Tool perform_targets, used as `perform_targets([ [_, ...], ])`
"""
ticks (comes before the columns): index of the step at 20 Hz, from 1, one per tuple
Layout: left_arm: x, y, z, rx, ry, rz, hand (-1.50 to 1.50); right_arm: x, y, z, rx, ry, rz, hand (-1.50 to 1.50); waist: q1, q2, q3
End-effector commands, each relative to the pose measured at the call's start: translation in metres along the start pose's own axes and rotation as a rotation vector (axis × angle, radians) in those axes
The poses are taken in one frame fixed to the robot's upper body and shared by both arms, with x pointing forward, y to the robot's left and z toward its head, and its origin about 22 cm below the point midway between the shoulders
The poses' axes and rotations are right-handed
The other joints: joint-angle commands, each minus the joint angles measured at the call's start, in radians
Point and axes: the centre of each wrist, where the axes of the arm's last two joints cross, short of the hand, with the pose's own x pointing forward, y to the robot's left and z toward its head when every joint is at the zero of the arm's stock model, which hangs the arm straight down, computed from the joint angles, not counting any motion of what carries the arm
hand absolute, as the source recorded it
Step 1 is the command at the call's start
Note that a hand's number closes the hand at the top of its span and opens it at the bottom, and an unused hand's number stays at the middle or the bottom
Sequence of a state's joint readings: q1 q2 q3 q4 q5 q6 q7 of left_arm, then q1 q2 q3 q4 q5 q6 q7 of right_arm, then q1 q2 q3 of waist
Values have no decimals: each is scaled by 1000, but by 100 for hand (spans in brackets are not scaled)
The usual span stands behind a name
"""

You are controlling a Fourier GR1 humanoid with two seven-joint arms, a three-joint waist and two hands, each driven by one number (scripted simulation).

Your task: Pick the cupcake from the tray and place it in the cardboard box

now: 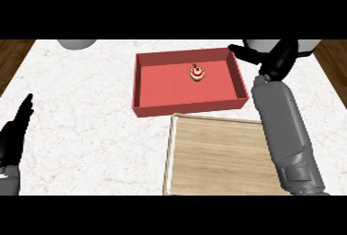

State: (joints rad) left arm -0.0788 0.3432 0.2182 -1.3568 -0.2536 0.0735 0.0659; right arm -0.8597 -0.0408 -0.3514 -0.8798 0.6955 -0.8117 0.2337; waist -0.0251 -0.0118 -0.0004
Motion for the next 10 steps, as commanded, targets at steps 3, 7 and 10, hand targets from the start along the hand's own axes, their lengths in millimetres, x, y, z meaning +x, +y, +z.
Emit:
perform_targets([
  [3,-4,8,0,28,19,-13,0,-21,-66,6,10,9,25,-150,-24,-7,-1],
  [7,3,-10,7,23,-3,-13,0,-41,-121,24,41,5,43,-150,-14,-3,0],
  [10,-14,-12,9,8,10,-5,0,-39,-155,41,91,13,78,-150,-8,2,-1],
])
